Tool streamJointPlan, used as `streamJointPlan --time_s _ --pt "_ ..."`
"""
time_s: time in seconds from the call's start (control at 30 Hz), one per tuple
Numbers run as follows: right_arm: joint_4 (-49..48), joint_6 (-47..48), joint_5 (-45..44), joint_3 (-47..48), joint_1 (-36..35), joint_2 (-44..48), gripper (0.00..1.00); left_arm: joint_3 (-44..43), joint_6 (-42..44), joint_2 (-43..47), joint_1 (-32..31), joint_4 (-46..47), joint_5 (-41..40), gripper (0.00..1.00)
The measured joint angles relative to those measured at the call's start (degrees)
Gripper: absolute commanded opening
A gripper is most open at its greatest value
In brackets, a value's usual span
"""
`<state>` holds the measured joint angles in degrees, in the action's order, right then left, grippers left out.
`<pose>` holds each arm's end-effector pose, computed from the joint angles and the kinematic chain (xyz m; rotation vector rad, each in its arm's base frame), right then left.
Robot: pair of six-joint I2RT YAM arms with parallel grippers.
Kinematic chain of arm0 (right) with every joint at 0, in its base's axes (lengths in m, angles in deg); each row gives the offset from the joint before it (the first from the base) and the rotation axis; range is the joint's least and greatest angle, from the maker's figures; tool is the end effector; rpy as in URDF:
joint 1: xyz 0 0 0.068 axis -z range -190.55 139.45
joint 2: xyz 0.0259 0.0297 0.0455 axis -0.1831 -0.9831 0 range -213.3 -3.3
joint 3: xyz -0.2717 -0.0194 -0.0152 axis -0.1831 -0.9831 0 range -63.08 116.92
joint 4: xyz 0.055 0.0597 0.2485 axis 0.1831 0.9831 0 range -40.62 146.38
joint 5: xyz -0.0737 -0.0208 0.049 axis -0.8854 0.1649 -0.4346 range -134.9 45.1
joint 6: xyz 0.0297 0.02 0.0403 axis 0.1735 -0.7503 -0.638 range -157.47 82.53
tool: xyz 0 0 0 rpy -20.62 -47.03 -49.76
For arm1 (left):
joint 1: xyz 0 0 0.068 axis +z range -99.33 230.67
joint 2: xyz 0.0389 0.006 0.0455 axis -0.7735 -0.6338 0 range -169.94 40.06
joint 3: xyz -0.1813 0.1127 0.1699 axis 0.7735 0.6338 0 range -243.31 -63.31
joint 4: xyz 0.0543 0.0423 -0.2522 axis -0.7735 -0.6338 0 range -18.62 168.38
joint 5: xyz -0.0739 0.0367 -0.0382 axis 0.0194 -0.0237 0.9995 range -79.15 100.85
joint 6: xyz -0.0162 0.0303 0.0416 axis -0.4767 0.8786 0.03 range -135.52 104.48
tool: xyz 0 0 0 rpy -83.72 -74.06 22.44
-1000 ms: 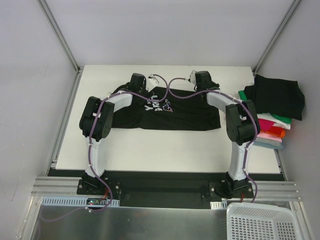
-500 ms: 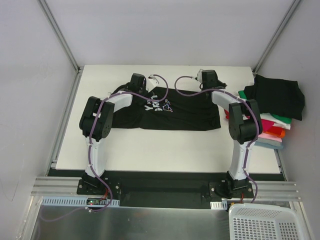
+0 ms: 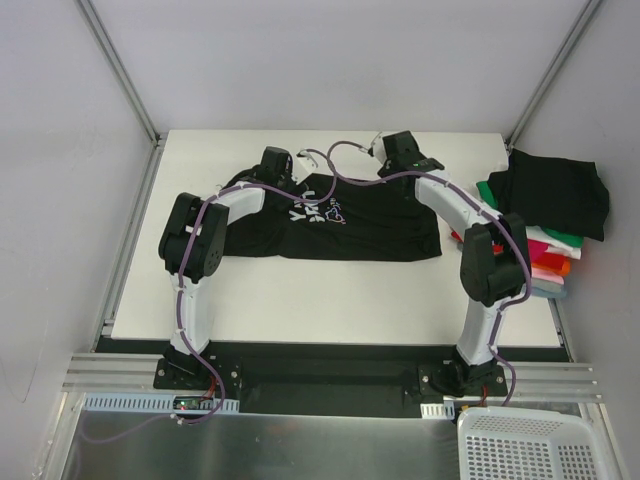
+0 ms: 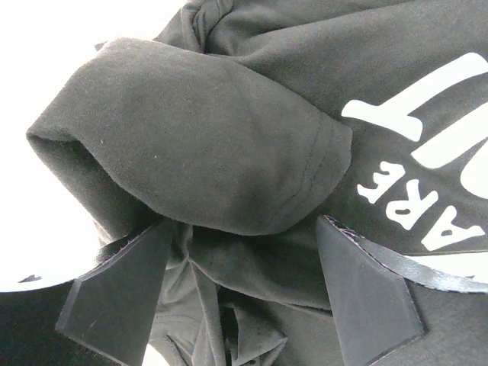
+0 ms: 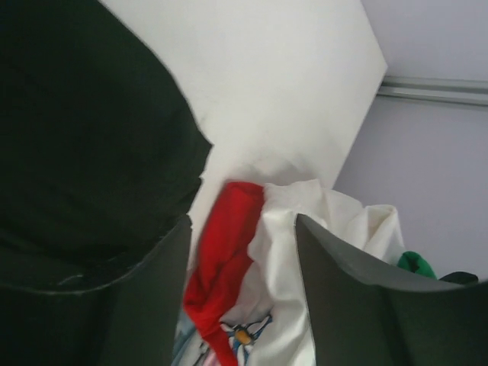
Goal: Fold and stack the t-shirts
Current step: Fold the tshirt
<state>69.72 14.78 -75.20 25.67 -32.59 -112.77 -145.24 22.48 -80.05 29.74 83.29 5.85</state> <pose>0.4121 0.1474 0.2631 -1.1652 2.0083 -0.8759 0.4434 -0.1663 0.1775 1.0183 1.9060 0.2663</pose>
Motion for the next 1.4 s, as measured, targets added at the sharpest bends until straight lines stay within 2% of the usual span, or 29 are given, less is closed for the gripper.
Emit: streamJointPlan --time_s 0.17,0.37,0.83,1.4 --pt "6.2 -3.7 4.0 0.9 -2.2 -0.3 0.48 0.0 0.0 0.0 0.0 0.0 0.0 0.76" --pt "9.0 -5.7 6.7 -1.2 -1.7 -2.6 0.43 0.0 0.1 0.0 0.0 0.0 0.0 0.77" --pt "9.9 -6.2 9.0 -3.3 -0.6 -6.1 0.42 0.0 0.1 0.0 0.0 0.0 0.0 0.76" --pt "10.0 -5.0 9.0 -0.9 1.6 -9.5 0.38 0.2 0.1 0.0 0.4 0.0 0.0 0.76"
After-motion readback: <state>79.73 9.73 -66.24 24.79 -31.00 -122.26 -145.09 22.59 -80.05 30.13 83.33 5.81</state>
